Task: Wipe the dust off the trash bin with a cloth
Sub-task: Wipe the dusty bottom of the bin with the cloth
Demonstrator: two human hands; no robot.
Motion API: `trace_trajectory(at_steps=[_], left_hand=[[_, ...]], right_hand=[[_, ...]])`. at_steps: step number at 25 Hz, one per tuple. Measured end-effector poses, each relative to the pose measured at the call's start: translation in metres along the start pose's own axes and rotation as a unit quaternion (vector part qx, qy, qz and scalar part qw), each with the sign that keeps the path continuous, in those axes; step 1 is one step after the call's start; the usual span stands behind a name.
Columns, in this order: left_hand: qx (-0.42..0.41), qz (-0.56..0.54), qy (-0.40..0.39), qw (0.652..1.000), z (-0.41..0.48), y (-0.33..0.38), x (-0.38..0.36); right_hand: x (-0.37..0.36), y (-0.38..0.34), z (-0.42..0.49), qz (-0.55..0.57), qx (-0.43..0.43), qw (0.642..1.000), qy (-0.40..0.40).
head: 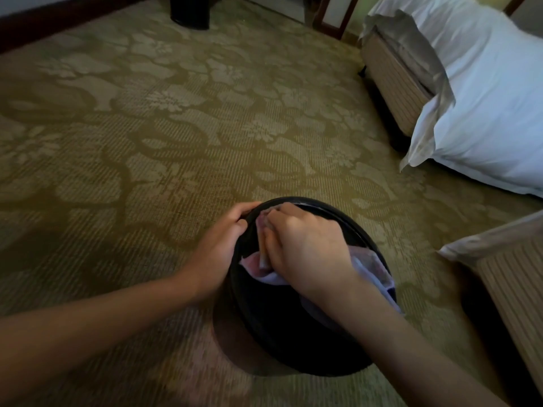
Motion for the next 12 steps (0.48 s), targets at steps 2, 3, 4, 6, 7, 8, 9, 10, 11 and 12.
trace_trajectory(at_steps=[2,3,4,6,7,8,9,10,11,12], left_hand=[[-0.01,0.016,0.001,1.0,-0.001,0.001,0.0],[-0.014,0.017,0.003,1.0,-0.002,0.001,0.0],[-0.015,0.018,0.005,1.0,-0.003,0.001,0.0],[-0.013,0.021,0.008,1.0,-0.004,0.0,0.001],[-0.011,0.02,0.009,1.0,-0.004,-0.001,0.001],[-0.011,0.018,0.009,1.0,-0.004,-0.001,0.002],[-0.013,0.018,0.007,1.0,-0.004,0.0,0.002],[-0.017,0.021,0.002,1.0,-0.004,0.001,0.002],[-0.019,0.024,-0.002,1.0,-0.004,0.002,0.002],[-0.02,0.025,-0.006,0.999,-0.005,0.002,0.001]], right_hand=[[0.001,-0.006,-0.008,0.019,0.022,0.999,-0.042],[0.002,-0.007,-0.012,0.026,0.032,0.997,-0.06],[0.003,-0.008,-0.016,0.028,0.044,0.996,-0.069],[0.006,-0.009,-0.024,0.028,0.068,0.994,-0.084],[0.007,-0.009,-0.028,0.029,0.077,0.992,-0.095],[0.009,-0.01,-0.032,0.032,0.084,0.99,-0.107],[0.011,-0.01,-0.036,0.037,0.092,0.988,-0.12],[0.012,-0.01,-0.039,0.043,0.1,0.985,-0.133],[0.014,-0.01,-0.042,0.046,0.107,0.983,-0.145],[0.016,-0.009,-0.045,0.044,0.115,0.98,-0.157]])
Point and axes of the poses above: each hand's wrist, its own z-axis towards the middle knuckle, its own x-axis out of the back of the hand, y = z × x, the point moved 4 cm from there along z, towards the middle knuckle, and after that the axes turned 13 degrees about -x, right-handed, at the moved point
